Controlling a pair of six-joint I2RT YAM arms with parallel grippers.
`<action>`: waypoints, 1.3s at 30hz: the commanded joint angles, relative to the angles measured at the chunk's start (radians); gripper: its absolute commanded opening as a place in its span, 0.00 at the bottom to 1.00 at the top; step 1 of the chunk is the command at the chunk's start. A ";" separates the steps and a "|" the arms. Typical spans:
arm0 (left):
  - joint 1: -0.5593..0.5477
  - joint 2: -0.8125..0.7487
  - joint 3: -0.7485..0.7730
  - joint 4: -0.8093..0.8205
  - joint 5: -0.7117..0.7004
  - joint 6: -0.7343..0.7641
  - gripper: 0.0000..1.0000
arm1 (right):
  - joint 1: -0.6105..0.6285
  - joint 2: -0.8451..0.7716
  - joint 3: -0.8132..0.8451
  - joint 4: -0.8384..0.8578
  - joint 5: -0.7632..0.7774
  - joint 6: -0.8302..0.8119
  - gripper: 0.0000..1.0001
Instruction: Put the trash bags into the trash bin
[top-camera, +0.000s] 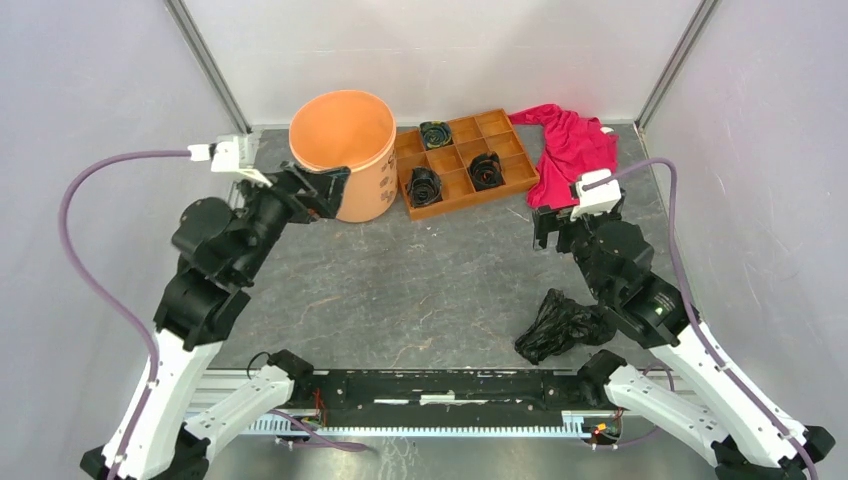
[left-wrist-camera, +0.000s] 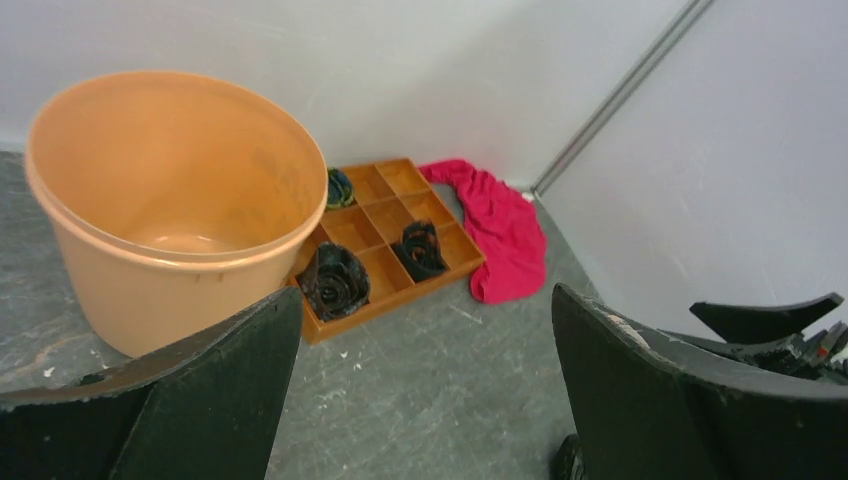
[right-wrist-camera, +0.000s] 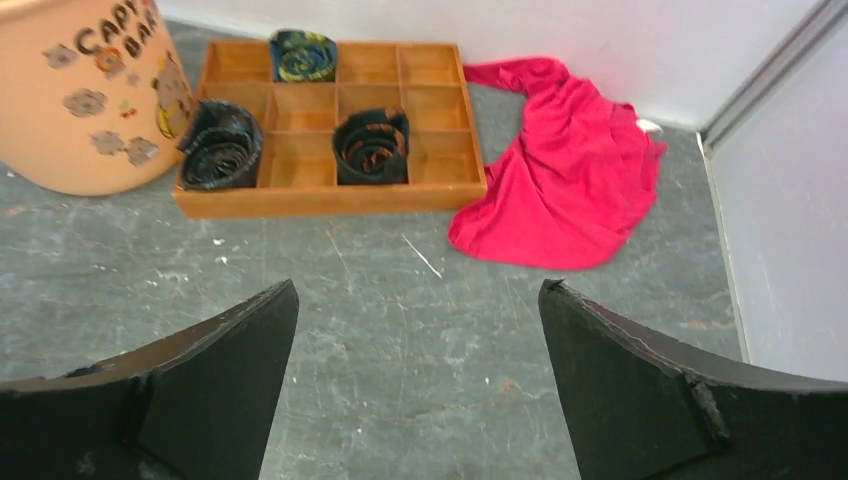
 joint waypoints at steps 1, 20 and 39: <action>0.007 0.099 0.040 -0.001 0.112 0.064 1.00 | -0.009 0.018 -0.007 -0.044 0.087 0.043 0.98; 0.012 0.212 -0.122 0.143 0.298 0.122 1.00 | -0.016 0.214 -0.219 -0.531 0.252 0.673 0.98; 0.013 0.189 -0.197 0.162 0.352 0.141 1.00 | -0.014 0.396 -0.395 0.034 -0.362 0.361 0.34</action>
